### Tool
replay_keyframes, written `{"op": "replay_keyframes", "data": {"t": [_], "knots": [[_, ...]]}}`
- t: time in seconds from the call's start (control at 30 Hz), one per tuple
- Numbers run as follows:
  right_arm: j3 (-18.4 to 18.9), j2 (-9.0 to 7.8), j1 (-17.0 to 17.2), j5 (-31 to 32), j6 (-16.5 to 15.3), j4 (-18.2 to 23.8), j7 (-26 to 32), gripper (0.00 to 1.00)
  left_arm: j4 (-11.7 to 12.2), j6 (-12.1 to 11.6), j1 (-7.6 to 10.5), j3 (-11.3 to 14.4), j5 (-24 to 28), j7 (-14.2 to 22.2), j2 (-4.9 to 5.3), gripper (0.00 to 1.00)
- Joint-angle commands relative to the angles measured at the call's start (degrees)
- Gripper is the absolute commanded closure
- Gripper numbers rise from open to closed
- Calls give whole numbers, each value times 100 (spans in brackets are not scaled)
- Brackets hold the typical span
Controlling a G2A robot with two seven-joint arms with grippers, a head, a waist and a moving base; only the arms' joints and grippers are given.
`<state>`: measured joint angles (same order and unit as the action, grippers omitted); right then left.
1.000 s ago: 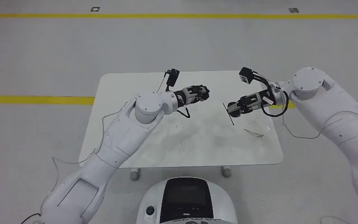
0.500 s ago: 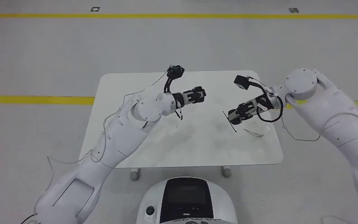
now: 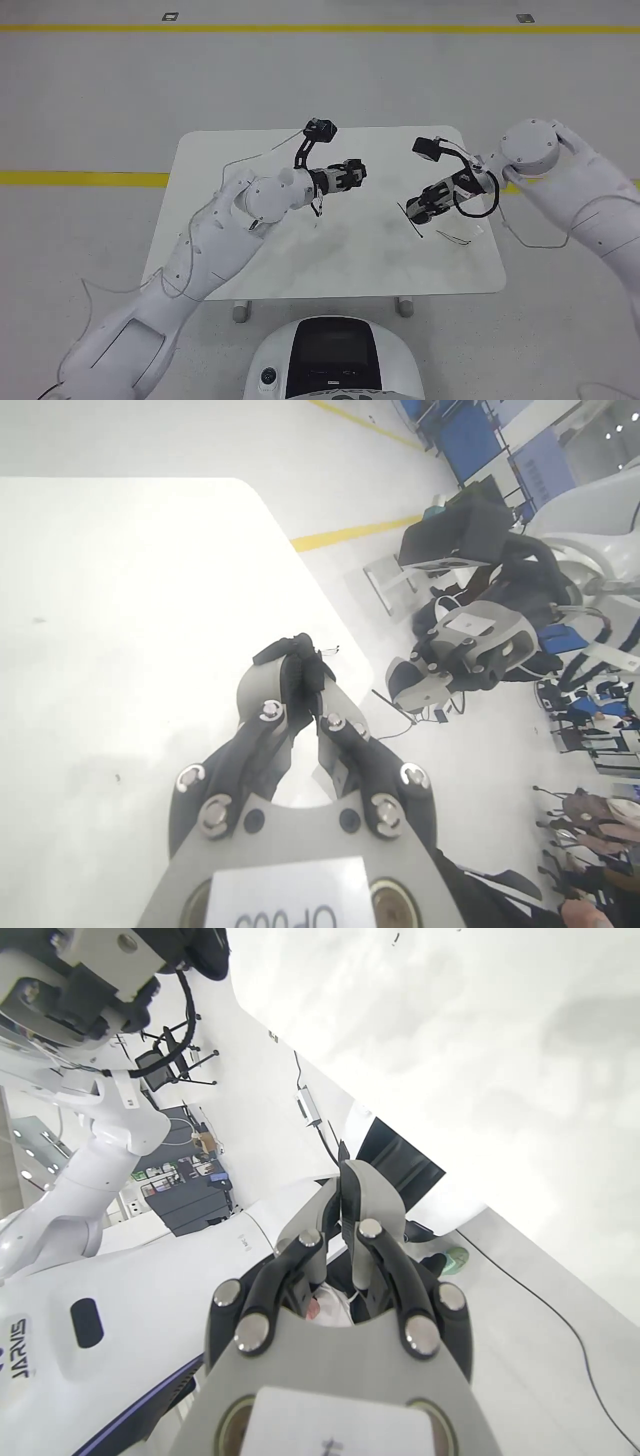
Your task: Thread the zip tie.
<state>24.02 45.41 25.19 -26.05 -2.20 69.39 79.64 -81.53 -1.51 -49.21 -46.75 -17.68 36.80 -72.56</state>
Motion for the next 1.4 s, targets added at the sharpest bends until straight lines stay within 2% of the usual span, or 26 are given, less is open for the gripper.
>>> {"op": "replay_keyframes", "data": {"t": [0.0,0.07,0.2,0.27,0.33,0.6,0.83,1.0,1.07,1.13,1.37], "knots": [[2,1,56,45,-15,27,-119,100,42,-276,-20,26,-27,84,11,100],[30,-6,111,158,-92,97,-107,100,108,-735,22,52,-122,262,34,100],[81,7,130,239,-169,155,0,100,211,-1293,30,12,-159,390,77,100],[40,31,110,290,-178,201,0,100,289,-1668,21,-11,-161,444,103,100],[-8,54,80,295,-183,219,0,100,318,-1797,43,-2,-240,470,118,100],[-263,158,-109,192,-164,115,0,100,200,-1797,154,267,-391,405,148,100],[-311,175,-148,161,-196,58,0,100,120,-1797,251,502,-166,426,176,100],[-311,175,-148,161,-196,58,0,100,120,-1797,251,502,-166,426,176,100],[-311,175,-148,161,-196,58,0,100,162,-1797,145,484,-83,258,180,100],[-311,175,-148,161,-196,58,0,100,147,-1797,110,475,124,268,189,100],[-311,175,-148,161,-196,58,0,100,64,-1797,86,539,526,293,302,100]]}}
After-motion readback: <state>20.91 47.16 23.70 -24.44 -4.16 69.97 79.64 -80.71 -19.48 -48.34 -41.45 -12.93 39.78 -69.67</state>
